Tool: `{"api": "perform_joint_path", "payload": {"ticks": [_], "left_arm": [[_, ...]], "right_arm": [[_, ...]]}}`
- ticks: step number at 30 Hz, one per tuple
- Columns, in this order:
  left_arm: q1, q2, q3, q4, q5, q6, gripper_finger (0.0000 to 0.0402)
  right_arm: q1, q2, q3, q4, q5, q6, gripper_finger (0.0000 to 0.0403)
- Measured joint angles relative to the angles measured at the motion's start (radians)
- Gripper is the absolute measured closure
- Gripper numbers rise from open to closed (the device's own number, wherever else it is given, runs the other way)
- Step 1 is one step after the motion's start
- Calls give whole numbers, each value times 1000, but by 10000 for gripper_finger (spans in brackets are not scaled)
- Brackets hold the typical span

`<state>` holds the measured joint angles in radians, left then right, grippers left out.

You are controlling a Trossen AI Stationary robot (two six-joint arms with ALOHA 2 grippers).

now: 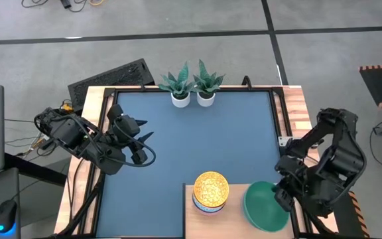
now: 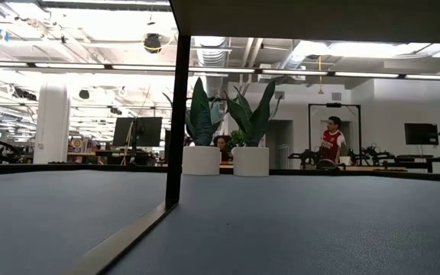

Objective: Place and stack bowls onto a shelf
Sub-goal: Stack the green bowl on top of the dark pink bowl on the shelf

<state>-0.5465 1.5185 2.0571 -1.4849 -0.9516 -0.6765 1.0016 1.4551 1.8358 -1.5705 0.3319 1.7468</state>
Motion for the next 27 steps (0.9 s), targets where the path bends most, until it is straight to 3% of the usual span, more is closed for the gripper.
{"api": "perform_joint_path", "payload": {"ticks": [10,18,27], "left_arm": [[0,0,0,1,1,-2,226],[3,0,0,1,0,1,226],[5,0,0,2,1,-15,226]], "right_arm": [[0,-18,-72,-1,-102,54,365],[0,-15,-92,-1,-107,66,360],[0,-15,-92,0,-124,86,325]]}}
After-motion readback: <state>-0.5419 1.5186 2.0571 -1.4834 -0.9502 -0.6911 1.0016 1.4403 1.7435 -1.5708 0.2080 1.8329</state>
